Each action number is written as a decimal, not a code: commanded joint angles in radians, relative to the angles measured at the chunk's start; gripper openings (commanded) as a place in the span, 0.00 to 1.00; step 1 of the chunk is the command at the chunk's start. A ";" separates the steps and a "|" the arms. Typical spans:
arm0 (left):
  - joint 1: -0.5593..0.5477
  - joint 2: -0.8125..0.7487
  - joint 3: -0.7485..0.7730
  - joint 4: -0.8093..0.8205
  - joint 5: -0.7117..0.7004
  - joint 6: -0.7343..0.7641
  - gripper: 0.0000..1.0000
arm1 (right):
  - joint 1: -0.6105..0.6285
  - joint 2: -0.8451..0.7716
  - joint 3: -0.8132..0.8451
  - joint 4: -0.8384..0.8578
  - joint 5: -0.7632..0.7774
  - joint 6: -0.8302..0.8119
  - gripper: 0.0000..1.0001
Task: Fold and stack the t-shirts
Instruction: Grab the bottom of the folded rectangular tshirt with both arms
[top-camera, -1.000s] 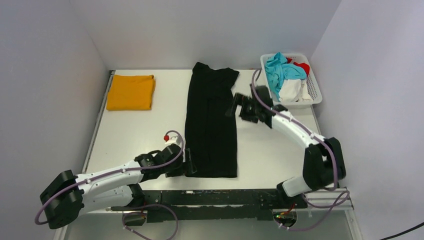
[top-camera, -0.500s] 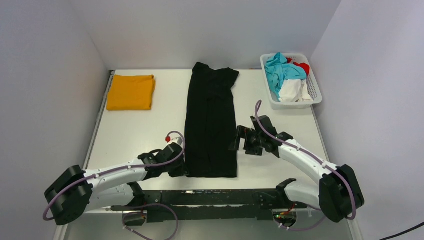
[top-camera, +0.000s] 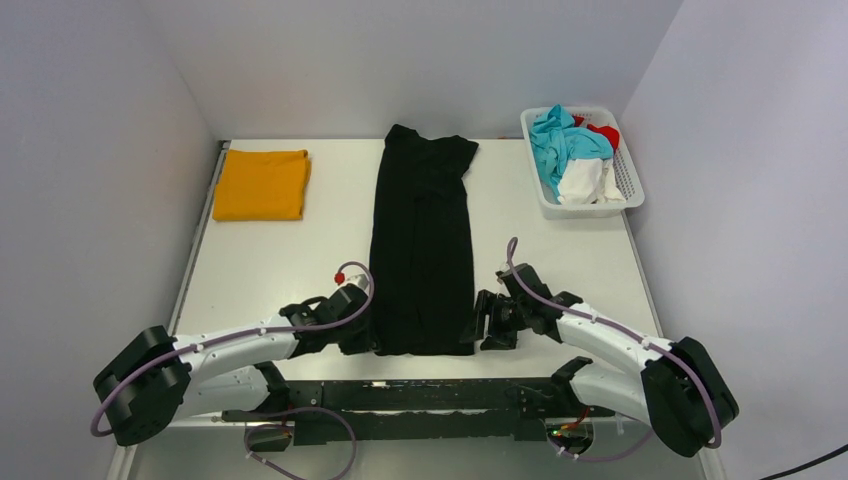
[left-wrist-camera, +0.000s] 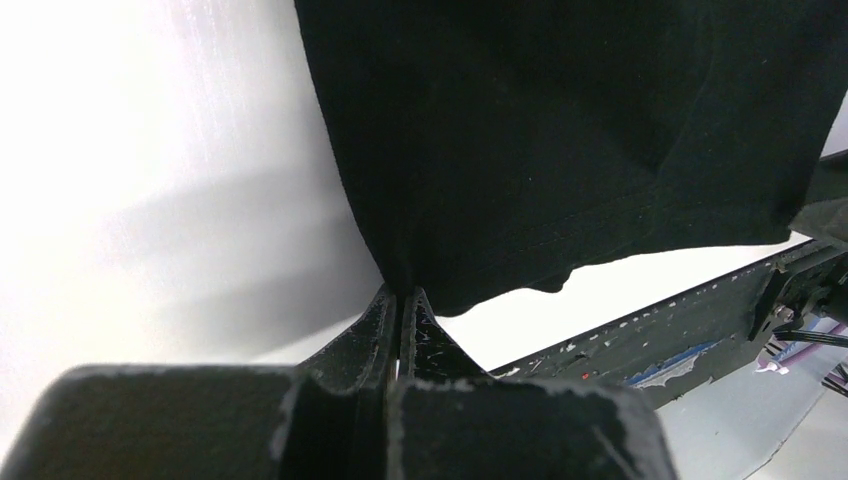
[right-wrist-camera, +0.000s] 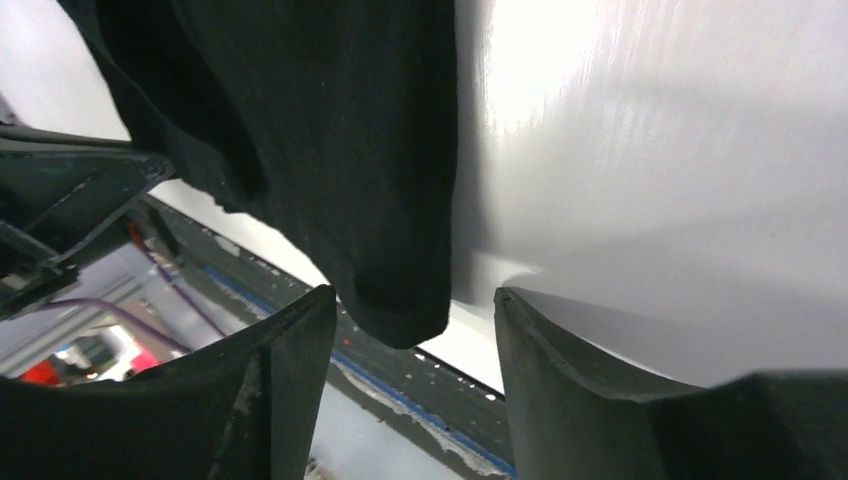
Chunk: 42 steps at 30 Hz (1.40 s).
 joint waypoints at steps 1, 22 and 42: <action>0.001 -0.031 -0.012 -0.036 -0.007 0.006 0.00 | 0.008 -0.016 -0.068 0.086 -0.030 0.077 0.57; -0.002 -0.104 -0.090 0.027 0.072 0.082 0.00 | 0.048 -0.116 -0.175 0.178 -0.172 0.137 0.00; 0.045 -0.200 0.088 0.028 0.056 0.238 0.00 | 0.016 -0.133 0.049 0.135 -0.119 0.028 0.00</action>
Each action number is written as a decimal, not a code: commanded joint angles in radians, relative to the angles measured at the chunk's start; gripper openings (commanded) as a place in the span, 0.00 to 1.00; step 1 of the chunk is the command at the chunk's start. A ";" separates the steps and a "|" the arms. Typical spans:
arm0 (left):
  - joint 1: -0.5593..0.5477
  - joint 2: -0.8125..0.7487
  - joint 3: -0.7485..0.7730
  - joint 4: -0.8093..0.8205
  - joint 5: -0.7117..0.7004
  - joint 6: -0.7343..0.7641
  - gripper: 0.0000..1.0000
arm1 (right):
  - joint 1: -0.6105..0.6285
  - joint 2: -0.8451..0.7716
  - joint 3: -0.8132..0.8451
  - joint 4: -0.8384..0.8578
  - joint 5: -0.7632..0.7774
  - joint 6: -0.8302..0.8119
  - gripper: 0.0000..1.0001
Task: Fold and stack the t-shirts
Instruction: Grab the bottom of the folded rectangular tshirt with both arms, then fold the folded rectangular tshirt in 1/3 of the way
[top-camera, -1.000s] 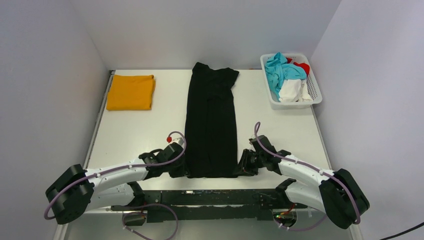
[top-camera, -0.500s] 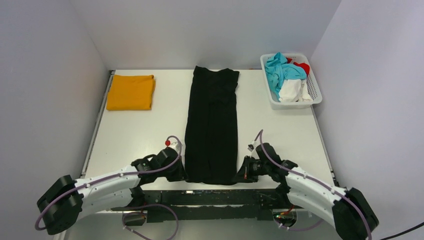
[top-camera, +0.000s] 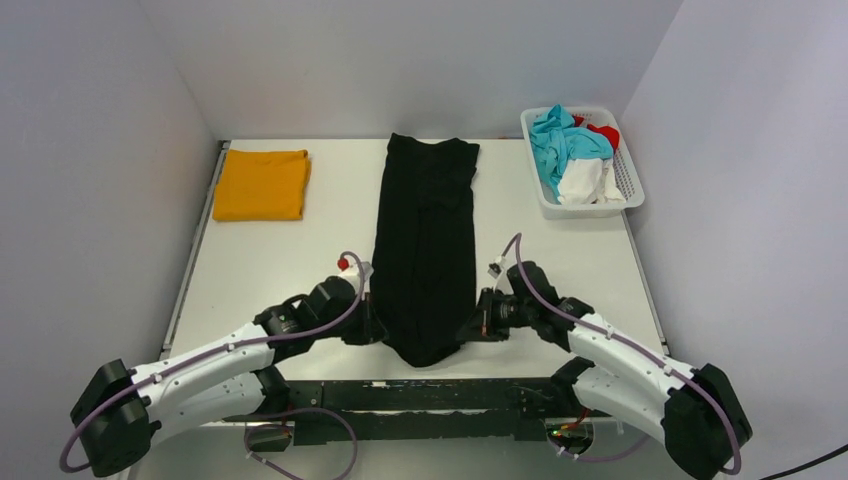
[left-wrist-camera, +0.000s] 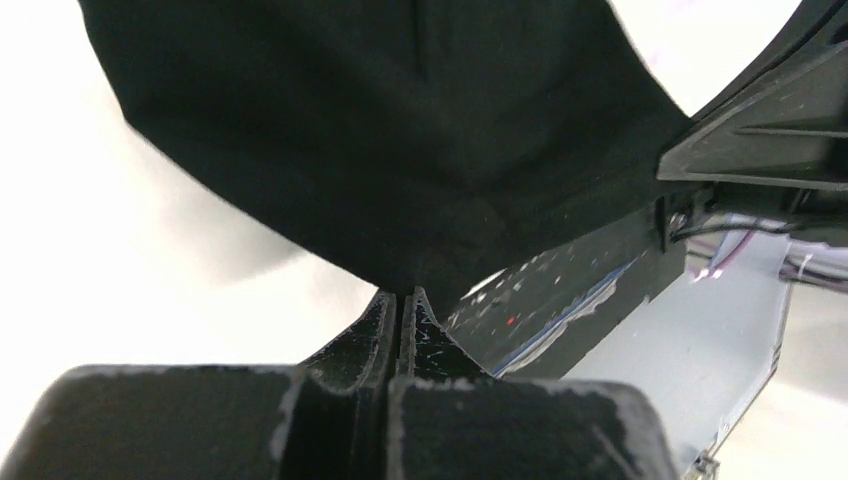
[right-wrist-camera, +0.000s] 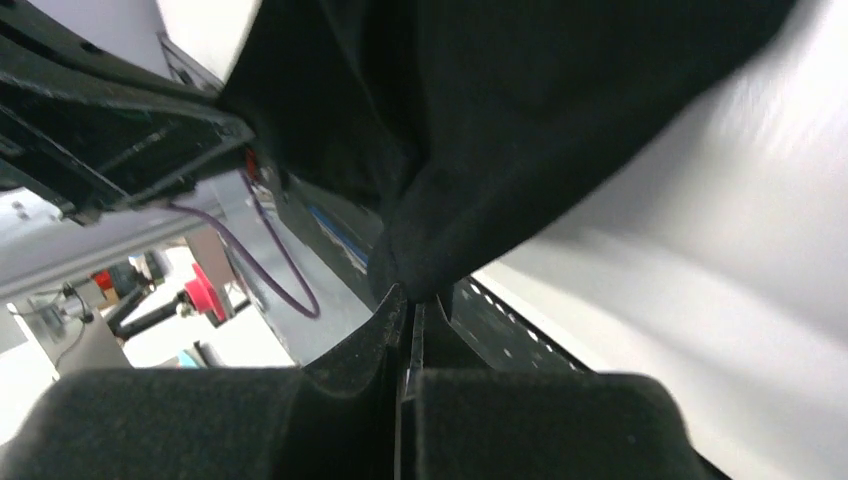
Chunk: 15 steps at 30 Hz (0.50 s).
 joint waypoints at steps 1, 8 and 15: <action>0.058 0.053 0.110 0.030 -0.042 0.088 0.00 | -0.050 0.075 0.126 0.042 0.036 -0.070 0.00; 0.238 0.173 0.247 0.123 -0.051 0.195 0.00 | -0.197 0.254 0.270 0.140 -0.023 -0.144 0.00; 0.374 0.404 0.436 0.185 -0.014 0.258 0.00 | -0.271 0.444 0.459 0.203 0.065 -0.178 0.00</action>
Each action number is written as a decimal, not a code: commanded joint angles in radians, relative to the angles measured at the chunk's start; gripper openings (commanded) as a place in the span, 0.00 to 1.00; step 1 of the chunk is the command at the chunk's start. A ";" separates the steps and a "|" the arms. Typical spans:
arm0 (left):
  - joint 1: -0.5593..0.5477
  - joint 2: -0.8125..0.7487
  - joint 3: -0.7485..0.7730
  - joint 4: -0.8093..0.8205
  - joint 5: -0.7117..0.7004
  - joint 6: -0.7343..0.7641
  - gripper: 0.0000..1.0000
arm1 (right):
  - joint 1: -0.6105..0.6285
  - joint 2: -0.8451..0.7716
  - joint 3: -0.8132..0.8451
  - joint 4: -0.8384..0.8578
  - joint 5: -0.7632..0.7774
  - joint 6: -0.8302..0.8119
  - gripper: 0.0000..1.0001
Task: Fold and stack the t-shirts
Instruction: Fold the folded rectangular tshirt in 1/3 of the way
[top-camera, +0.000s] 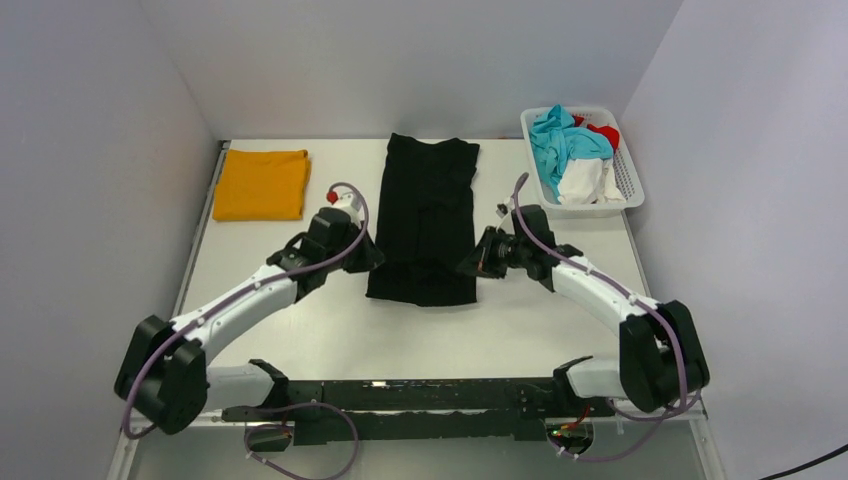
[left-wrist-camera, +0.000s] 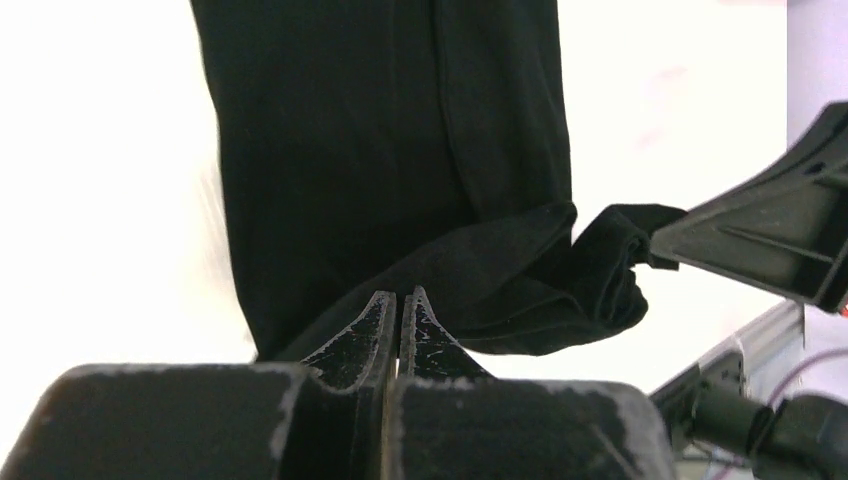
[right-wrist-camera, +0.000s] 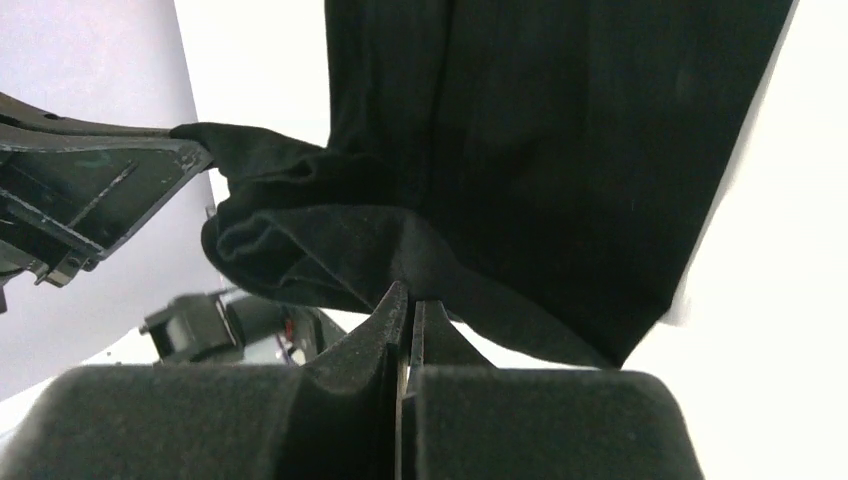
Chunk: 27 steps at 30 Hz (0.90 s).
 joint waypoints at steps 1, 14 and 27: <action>0.078 0.105 0.127 0.088 0.017 0.069 0.00 | -0.047 0.087 0.144 0.099 0.053 -0.045 0.00; 0.210 0.471 0.463 0.116 0.122 0.177 0.00 | -0.146 0.363 0.392 0.146 0.072 -0.087 0.00; 0.273 0.730 0.672 0.073 0.205 0.208 0.00 | -0.207 0.622 0.575 0.142 0.031 -0.121 0.00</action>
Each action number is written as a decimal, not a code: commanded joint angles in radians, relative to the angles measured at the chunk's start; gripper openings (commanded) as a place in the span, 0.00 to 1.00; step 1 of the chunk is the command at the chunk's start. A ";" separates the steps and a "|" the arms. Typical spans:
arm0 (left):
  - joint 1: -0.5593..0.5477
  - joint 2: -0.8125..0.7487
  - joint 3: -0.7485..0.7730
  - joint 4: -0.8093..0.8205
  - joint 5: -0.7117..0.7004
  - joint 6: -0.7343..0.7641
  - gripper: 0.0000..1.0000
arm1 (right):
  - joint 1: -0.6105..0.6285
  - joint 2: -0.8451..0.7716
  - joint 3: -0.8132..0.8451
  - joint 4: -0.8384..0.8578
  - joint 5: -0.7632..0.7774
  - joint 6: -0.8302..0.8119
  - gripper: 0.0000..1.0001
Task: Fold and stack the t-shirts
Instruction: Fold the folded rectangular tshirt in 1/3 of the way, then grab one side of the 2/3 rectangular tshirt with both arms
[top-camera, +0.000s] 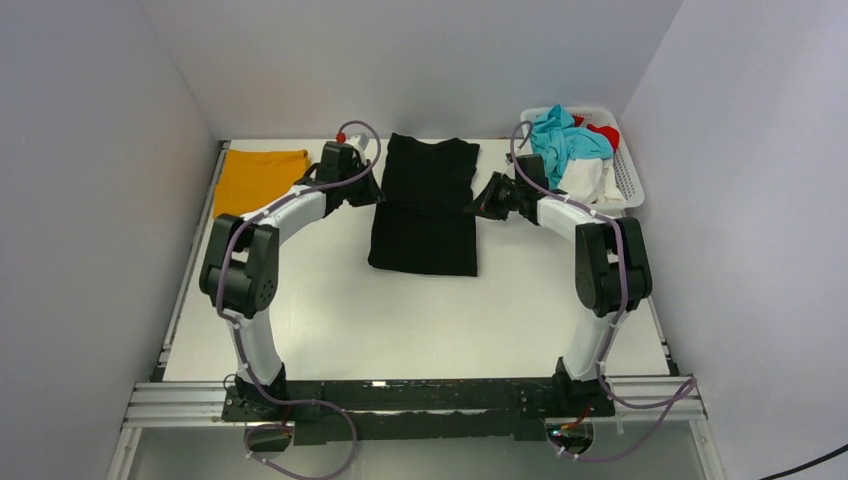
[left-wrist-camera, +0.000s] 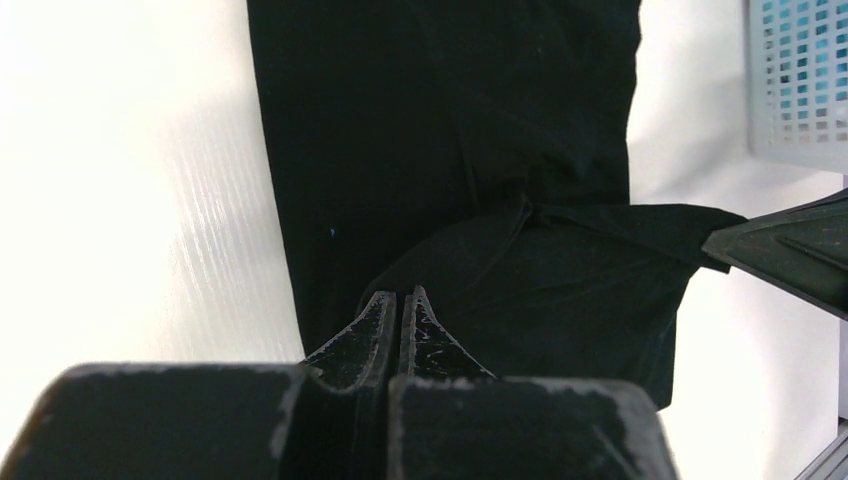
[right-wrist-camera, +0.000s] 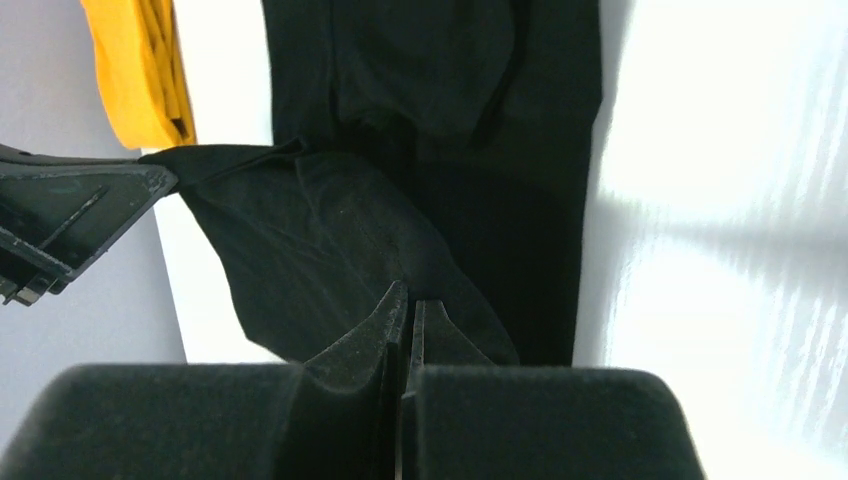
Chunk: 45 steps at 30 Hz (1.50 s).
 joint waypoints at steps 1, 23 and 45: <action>0.020 0.060 0.082 -0.001 0.064 0.024 0.00 | -0.022 0.064 0.072 0.043 -0.012 -0.015 0.00; 0.018 -0.244 -0.298 0.055 0.071 -0.090 0.99 | 0.085 -0.095 -0.066 -0.059 0.033 -0.194 1.00; -0.020 -0.149 -0.466 0.022 0.041 -0.129 0.43 | 0.111 -0.310 -0.373 0.017 0.210 -0.060 1.00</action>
